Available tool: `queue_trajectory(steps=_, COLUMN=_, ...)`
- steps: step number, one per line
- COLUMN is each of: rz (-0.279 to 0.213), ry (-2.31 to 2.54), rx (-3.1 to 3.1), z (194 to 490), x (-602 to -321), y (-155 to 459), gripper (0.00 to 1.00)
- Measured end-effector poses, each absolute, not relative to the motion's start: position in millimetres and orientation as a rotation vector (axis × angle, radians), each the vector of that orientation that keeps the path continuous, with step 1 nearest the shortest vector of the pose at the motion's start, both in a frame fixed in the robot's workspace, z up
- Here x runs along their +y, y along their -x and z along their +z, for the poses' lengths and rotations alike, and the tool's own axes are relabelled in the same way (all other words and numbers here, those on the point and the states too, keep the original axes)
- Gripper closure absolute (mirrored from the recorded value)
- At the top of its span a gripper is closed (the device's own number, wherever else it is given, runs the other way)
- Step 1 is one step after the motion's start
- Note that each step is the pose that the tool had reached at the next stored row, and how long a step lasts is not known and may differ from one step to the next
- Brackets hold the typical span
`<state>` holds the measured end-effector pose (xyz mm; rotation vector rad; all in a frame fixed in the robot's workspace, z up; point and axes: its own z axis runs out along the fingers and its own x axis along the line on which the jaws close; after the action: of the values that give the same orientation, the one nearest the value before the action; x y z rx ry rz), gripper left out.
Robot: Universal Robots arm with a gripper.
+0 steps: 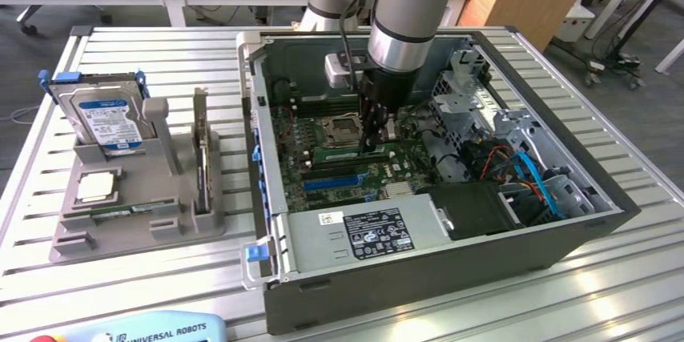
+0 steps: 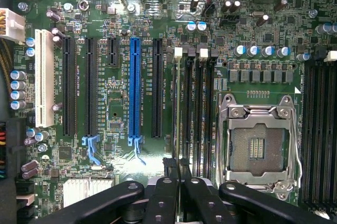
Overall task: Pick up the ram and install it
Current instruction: 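Insert the ram into the slot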
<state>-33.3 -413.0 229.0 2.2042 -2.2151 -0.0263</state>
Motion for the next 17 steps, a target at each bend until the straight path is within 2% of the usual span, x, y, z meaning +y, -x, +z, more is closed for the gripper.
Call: queue_trajectory(steps=17, rz=-0.031, ry=-2.198, rx=-2.218, z=230.1, x=-413.0, y=32.6, gripper=0.88)
